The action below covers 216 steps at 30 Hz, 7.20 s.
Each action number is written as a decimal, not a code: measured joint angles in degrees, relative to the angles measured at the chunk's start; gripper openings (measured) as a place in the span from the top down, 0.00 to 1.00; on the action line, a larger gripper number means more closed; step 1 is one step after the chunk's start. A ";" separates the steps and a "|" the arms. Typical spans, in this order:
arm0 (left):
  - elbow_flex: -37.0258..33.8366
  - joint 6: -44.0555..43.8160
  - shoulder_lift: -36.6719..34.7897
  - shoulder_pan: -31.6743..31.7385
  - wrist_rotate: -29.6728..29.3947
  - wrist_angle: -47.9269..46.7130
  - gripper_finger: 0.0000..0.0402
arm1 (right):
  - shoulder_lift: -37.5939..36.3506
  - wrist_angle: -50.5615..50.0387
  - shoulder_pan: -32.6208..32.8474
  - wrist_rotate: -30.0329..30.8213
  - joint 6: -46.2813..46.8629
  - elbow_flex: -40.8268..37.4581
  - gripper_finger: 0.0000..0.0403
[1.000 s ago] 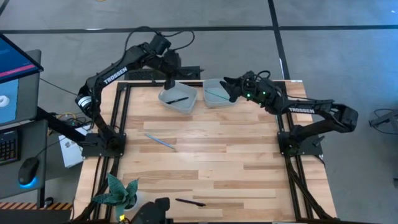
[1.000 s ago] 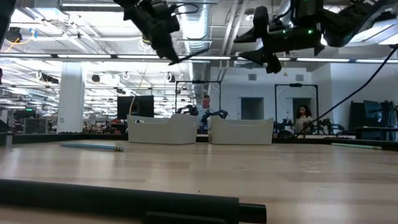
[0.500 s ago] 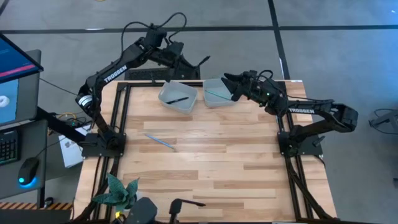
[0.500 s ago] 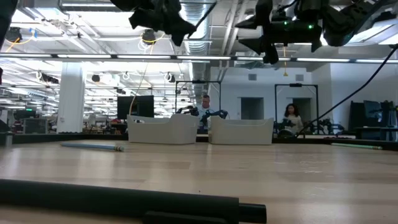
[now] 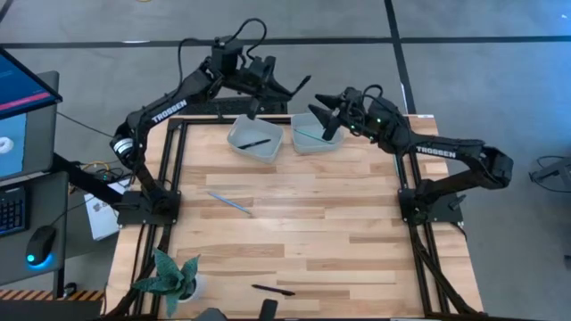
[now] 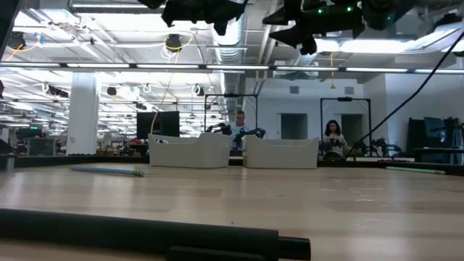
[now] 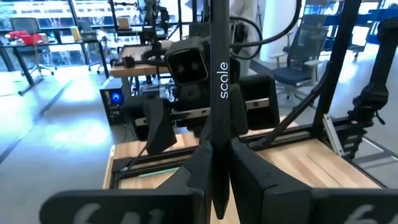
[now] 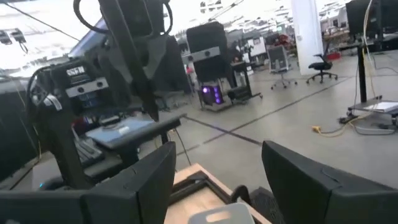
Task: Sort pens & pencils
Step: Put the top black pen into the left gray bin
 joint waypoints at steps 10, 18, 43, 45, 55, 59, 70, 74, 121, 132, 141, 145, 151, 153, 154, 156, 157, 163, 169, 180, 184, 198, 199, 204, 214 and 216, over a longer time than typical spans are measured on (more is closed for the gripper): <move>0.00 -0.16 0.00 -0.62 -4.88 -0.02 0.93 | 0.00 -0.04 0.77 -0.16 0.02 2.99 0.35; 0.00 0.06 0.00 -0.62 -5.88 -0.01 0.93 | -0.02 -0.02 3.96 -0.20 -1.92 5.13 0.35; 0.00 2.69 0.00 -5.64 -9.42 1.89 0.93 | -0.02 5.35 4.48 0.37 -4.90 5.22 0.35; 0.00 2.67 0.00 -5.98 -10.07 1.86 0.93 | -0.02 5.64 4.49 0.14 -4.87 5.22 0.35; 0.00 2.69 0.00 -7.25 -12.52 1.82 0.93 | -0.02 6.71 7.19 -0.22 -4.92 5.22 0.35; 0.00 2.69 0.00 -7.79 -12.59 2.04 0.93 | -0.02 7.75 8.30 -0.22 -4.94 5.22 0.37; 0.00 2.69 0.00 -9.17 -12.67 2.39 0.93 | -0.02 8.07 8.56 -0.23 -4.94 5.22 0.60; 0.00 2.69 0.00 -9.34 -12.66 2.39 0.93 | -0.02 8.05 8.55 -0.20 -4.94 5.22 0.70; -0.02 4.63 -0.02 -9.29 -14.99 1.58 0.59 | -0.02 0.69 6.99 0.00 -4.94 5.22 0.85; -0.02 2.15 -0.04 -8.34 -14.39 -2.84 0.58 | 0.00 -3.13 6.99 0.15 -6.45 5.22 0.84; -0.02 2.10 -0.07 -7.76 -9.12 -3.84 0.58 | 0.00 -3.64 6.99 0.18 -7.42 5.22 0.84; -0.02 2.46 -0.09 -7.76 -9.40 -3.82 0.54 | 0.00 -4.54 6.98 0.18 -7.50 5.22 0.84; -0.02 4.41 -0.11 -7.76 -10.44 -3.83 0.43 | 0.00 -4.81 6.99 0.18 -7.49 5.22 0.84; -0.02 4.39 -0.11 -7.76 -11.17 -3.83 0.38 | 0.00 -4.78 6.99 0.18 -7.50 5.22 0.84; -0.02 4.41 -0.11 -7.76 -12.11 -3.82 0.36 | 0.00 -4.78 6.99 0.18 -7.54 5.22 0.84; -0.02 4.40 -0.13 -7.90 -13.69 -3.83 0.31 | 0.00 -4.78 6.99 0.18 -7.61 5.22 0.84; -0.02 4.39 -0.13 -7.94 -13.94 -3.82 0.29 | 0.00 -4.78 6.99 0.18 -7.84 5.22 0.84; -0.02 -0.92 -0.15 -7.94 -14.14 -1.54 0.24 | 0.00 -5.25 6.97 0.24 -8.04 5.22 0.84; -0.02 -3.26 -0.15 -7.94 -14.16 0.56 0.24 | 0.00 -6.76 6.97 1.95 -8.02 5.22 0.84; -0.02 -3.88 -0.15 -9.70 -13.55 3.86 0.24 | 0.00 -6.72 7.52 1.91 -7.95 5.22 0.84; -0.02 -3.95 -0.15 -11.14 -13.57 4.34 0.24 | 0.02 -6.88 8.00 1.90 -7.95 5.22 0.84; -0.02 -0.84 -0.15 -13.12 -21.01 4.50 0.27 | 0.02 -6.93 8.66 1.62 -7.96 5.22 0.84; -0.02 -0.85 -0.15 -13.12 -21.74 4.36 0.28 | 0.02 -6.92 8.66 1.54 -7.96 5.22 0.84; -0.02 -0.75 -0.15 -12.93 -23.13 4.25 0.39 | 0.02 -6.92 9.01 1.46 -8.00 5.22 0.84; -0.02 -0.43 1.15 -12.79 -23.89 3.85 0.61 | 0.06 -7.25 9.33 1.57 -8.00 5.20 0.84; 0.00 -0.66 1.70 -12.86 -23.26 4.68 0.65 | 0.04 -7.35 9.38 1.74 -7.97 5.20 0.84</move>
